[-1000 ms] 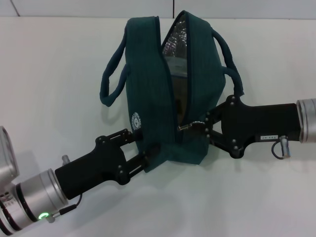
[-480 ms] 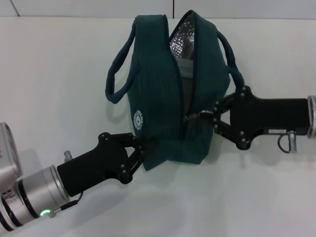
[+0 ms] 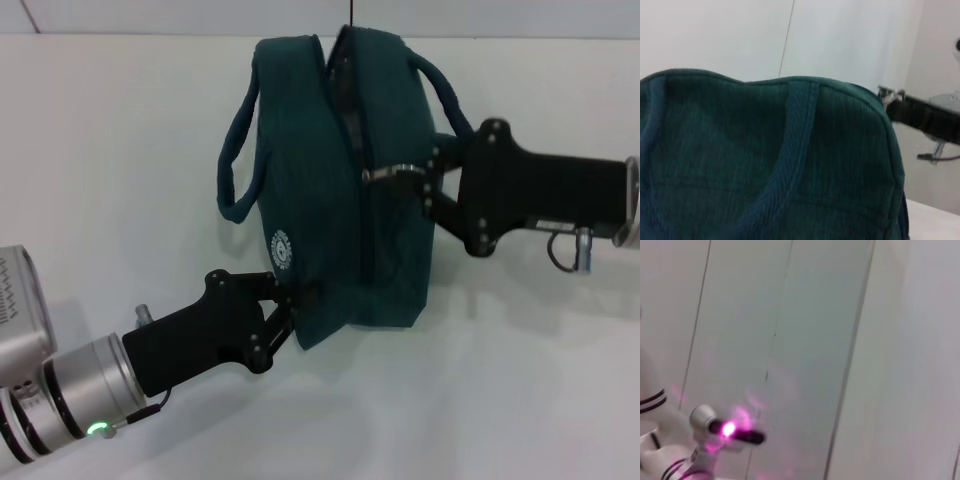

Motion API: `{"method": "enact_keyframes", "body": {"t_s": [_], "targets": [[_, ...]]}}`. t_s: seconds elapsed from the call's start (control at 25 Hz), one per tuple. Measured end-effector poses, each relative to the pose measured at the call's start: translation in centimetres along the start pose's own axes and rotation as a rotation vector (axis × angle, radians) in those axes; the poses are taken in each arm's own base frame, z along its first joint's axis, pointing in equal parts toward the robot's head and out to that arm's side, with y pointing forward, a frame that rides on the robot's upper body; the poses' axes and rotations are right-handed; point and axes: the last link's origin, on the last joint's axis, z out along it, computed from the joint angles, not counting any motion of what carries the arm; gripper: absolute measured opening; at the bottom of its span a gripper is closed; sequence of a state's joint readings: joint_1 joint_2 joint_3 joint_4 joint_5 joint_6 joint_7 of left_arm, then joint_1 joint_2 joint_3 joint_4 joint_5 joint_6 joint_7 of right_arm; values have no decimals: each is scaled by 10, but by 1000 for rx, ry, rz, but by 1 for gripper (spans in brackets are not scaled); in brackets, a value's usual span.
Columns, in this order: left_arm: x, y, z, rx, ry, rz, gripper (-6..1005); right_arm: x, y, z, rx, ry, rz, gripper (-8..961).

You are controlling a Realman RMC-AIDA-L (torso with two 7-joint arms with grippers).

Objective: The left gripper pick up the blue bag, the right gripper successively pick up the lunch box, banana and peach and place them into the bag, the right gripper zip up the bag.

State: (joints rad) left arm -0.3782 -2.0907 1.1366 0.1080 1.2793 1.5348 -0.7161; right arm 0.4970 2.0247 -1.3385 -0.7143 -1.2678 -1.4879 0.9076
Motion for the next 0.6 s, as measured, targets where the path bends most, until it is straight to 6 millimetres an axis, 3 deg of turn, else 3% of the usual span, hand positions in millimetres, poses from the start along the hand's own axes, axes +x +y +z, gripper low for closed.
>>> {"method": "enact_keyframes", "body": {"t_s": [0.36,0.6], "targets": [[-1,-1,-1,9,-6,-1,86,-6,-9,2,86,-73,-38,10],[1,-2,-13,27,16,-5,98,-2,-5,-3,102,-73,-23,10]]}}
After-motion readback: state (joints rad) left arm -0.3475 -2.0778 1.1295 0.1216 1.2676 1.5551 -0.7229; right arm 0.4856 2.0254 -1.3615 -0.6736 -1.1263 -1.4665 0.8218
